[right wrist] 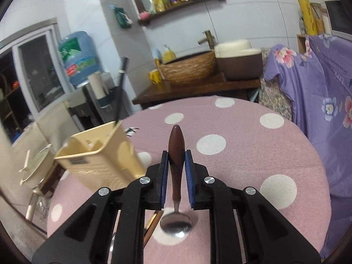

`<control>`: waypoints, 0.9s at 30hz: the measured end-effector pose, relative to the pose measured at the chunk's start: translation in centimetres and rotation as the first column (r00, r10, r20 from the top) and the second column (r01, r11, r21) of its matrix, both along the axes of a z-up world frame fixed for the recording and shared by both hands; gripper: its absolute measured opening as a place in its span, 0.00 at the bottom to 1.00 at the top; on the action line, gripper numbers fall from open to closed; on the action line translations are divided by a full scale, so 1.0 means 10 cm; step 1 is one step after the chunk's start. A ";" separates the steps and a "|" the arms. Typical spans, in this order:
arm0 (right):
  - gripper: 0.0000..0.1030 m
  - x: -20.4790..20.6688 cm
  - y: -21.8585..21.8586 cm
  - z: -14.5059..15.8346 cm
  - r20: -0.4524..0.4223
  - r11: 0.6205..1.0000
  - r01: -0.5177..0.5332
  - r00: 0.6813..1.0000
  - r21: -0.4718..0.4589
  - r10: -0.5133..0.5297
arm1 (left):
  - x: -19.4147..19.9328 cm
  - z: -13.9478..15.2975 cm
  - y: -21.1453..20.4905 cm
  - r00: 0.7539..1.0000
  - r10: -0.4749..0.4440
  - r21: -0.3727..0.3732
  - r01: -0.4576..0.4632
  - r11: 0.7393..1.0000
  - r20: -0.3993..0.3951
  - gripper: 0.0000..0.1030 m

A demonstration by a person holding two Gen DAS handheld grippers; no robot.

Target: Organize utensils

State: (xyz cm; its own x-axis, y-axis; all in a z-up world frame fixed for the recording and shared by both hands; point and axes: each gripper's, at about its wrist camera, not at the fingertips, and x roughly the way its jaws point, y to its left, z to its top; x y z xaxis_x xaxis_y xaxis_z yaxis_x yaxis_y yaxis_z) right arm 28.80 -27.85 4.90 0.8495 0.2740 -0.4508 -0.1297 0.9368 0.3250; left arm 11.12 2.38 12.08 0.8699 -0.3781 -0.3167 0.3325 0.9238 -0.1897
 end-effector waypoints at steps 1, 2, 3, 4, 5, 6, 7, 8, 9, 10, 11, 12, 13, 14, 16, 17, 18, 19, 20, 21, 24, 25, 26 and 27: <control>0.15 -0.09 -0.01 0.02 0.015 1.000 -0.008 1.000 0.002 0.008 | 0.00 0.00 0.00 1.000 0.002 -0.002 -0.002 1.000 -0.001 0.08; 0.15 -0.17 -0.02 0.04 0.029 1.000 -0.013 1.000 0.004 0.013 | 0.00 0.00 0.00 1.000 0.003 -0.003 -0.003 1.000 -0.001 0.08; 0.15 -0.24 -0.03 0.07 0.039 1.000 -0.016 0.999 0.006 0.016 | 0.00 0.00 0.00 1.000 0.003 -0.002 -0.003 1.000 -0.001 0.08; 0.15 -0.30 -0.04 0.09 0.049 1.000 -0.019 0.999 0.012 0.018 | -0.01 0.00 -0.01 1.000 0.004 -0.001 -0.004 1.000 -0.001 0.08; 0.15 -0.35 -0.05 0.12 0.059 1.000 -0.024 0.998 0.018 0.023 | -0.01 0.01 -0.01 1.000 0.003 -0.001 -0.003 1.000 -0.001 0.08; 0.15 -0.40 -0.05 0.15 0.066 0.999 -0.031 0.997 0.019 0.030 | -0.01 0.01 -0.01 1.000 0.003 -0.002 -0.003 1.000 0.000 0.08; 0.15 -0.41 -0.05 0.18 0.071 0.999 -0.037 0.997 0.014 0.036 | -0.01 0.00 -0.01 1.000 0.005 -0.001 -0.005 1.000 0.001 0.08; 0.15 -0.44 -0.04 0.21 0.078 0.999 -0.040 0.996 0.009 0.040 | -0.01 0.01 -0.01 1.000 0.005 -0.002 -0.005 1.000 0.004 0.08; 0.15 -0.47 -0.04 0.24 0.081 0.999 -0.044 0.996 0.005 0.043 | -0.02 0.01 -0.01 1.000 0.004 -0.002 -0.004 1.000 0.005 0.08; 0.15 -0.49 -0.03 0.26 0.082 0.999 -0.048 0.995 0.000 0.048 | -0.03 0.02 -0.01 1.000 0.003 -0.002 -0.003 1.000 0.007 0.08; 0.15 -0.52 -0.02 0.29 0.084 0.999 -0.051 0.995 -0.006 0.051 | -0.03 0.02 -0.01 1.000 0.002 -0.002 -0.002 1.000 0.010 0.08; 0.15 -0.54 -0.02 0.31 0.088 0.999 -0.052 0.995 -0.010 0.052 | -0.04 0.03 -0.01 1.000 0.001 -0.001 -0.001 1.000 0.014 0.08; 0.15 -0.57 -0.01 0.33 0.093 0.998 -0.053 0.994 -0.015 0.054 | -0.04 0.05 -0.01 1.000 0.001 0.000 -0.001 1.000 0.017 0.08; 0.15 -0.59 0.00 0.36 0.096 0.998 -0.059 0.994 -0.020 0.060 | -0.05 0.07 -0.01 1.000 0.000 -0.001 0.000 1.000 0.022 0.08; 0.15 -0.64 0.02 0.41 0.103 0.998 -0.066 0.992 -0.019 0.067 | -0.06 0.10 0.00 1.000 -0.007 -0.005 0.007 1.000 0.029 0.08; 0.15 -0.66 0.03 0.44 0.105 0.997 -0.073 0.992 -0.019 0.075 | -0.06 0.13 0.00 0.999 -0.013 -0.007 0.014 1.000 0.033 0.08; 0.15 -0.67 0.04 0.48 0.108 0.996 -0.084 0.990 -0.020 0.086 | -0.06 0.16 0.00 0.999 -0.018 -0.008 0.018 1.000 0.039 0.08; 0.15 -0.68 0.06 0.52 0.111 0.996 -0.093 0.989 -0.018 0.094 | -0.05 0.19 -0.01 0.999 -0.021 -0.005 0.021 1.000 0.046 0.08; 0.15 -0.69 0.07 0.57 0.114 0.995 -0.101 0.988 -0.014 0.102 | -0.05 0.24 -0.02 0.998 -0.025 -0.001 0.025 1.000 0.056 0.08; 0.15 -0.69 0.09 0.61 0.116 0.994 -0.108 0.987 -0.011 0.109 | -0.04 0.28 -0.02 0.997 -0.029 0.003 0.028 1.000 0.065 0.08; 0.15 -0.69 0.17 0.82 0.138 0.990 -0.141 0.981 -0.005 0.140 | 0.04 0.46 -0.03 0.995 -0.045 0.000 0.045 0.999 0.088 0.08; 0.15 -0.68 0.20 0.91 0.148 0.989 -0.147 0.978 -0.009 0.147 | 0.07 0.52 -0.03 0.994 -0.046 -0.002 0.046 0.999 0.095 0.08; 0.15 -0.66 0.25 1.00 0.161 0.988 -0.151 0.975 -0.019 0.152 | 0.12 0.62 -0.04 0.993 -0.046 0.000 0.046 0.999 0.109 0.08; 0.15 -0.65 0.29 1.09 0.174 0.988 -0.153 0.972 -0.032 0.156 | 0.15 0.69 -0.04 0.992 -0.045 0.002 0.046 0.999 0.121 0.08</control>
